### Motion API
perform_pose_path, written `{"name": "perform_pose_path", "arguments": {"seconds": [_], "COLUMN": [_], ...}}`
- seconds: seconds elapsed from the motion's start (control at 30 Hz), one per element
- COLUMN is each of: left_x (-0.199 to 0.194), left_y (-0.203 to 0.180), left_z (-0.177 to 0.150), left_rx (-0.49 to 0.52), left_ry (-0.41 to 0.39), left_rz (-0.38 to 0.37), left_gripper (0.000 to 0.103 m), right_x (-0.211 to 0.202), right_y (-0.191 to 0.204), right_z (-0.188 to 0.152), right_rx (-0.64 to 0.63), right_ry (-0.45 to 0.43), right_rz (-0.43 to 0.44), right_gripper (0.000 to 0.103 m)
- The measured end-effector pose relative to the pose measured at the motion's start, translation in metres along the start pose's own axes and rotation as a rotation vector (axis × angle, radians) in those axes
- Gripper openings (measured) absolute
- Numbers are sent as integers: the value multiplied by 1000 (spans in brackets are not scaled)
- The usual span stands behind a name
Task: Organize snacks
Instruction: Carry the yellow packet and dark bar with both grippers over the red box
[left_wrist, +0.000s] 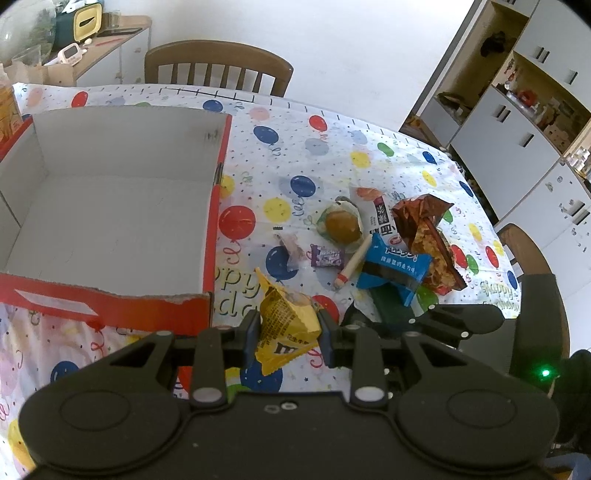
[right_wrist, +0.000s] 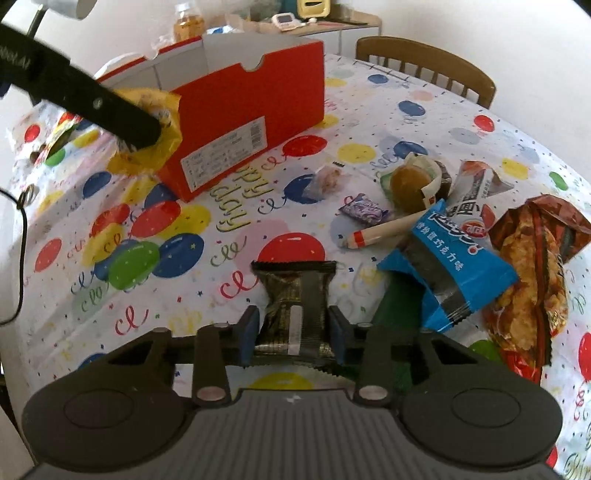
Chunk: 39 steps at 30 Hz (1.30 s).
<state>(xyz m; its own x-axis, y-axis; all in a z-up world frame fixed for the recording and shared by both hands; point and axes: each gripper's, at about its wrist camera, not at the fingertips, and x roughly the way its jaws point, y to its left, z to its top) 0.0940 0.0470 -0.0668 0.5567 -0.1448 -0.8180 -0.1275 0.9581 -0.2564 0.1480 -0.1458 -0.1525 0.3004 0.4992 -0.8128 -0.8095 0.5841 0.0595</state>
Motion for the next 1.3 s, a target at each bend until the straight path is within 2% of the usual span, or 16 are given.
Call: {"name": "perform_pose_path", "arguments": {"seconds": [0.27, 0.63, 0.97, 1.3], "left_x": [-4, -32, -58, -62], "left_y": [1, 10, 41, 93], "left_z": [-1, 14, 32, 50], "left_rx": [-3, 50, 69, 68], "left_ry": [-5, -69, -136, -159], "left_rz": [4, 24, 57, 140], "left_gripper": [30, 30, 30, 30], "right_x": [-35, -70, -58, -14], "right_y": [16, 53, 95, 115], "right_z": [19, 73, 124, 167], "right_rx": [47, 67, 52, 96], "right_ry": [-88, -191, -241, -208], "right_rz": [-69, -81, -94, -106], "right_gripper": [36, 36, 36, 36]}}
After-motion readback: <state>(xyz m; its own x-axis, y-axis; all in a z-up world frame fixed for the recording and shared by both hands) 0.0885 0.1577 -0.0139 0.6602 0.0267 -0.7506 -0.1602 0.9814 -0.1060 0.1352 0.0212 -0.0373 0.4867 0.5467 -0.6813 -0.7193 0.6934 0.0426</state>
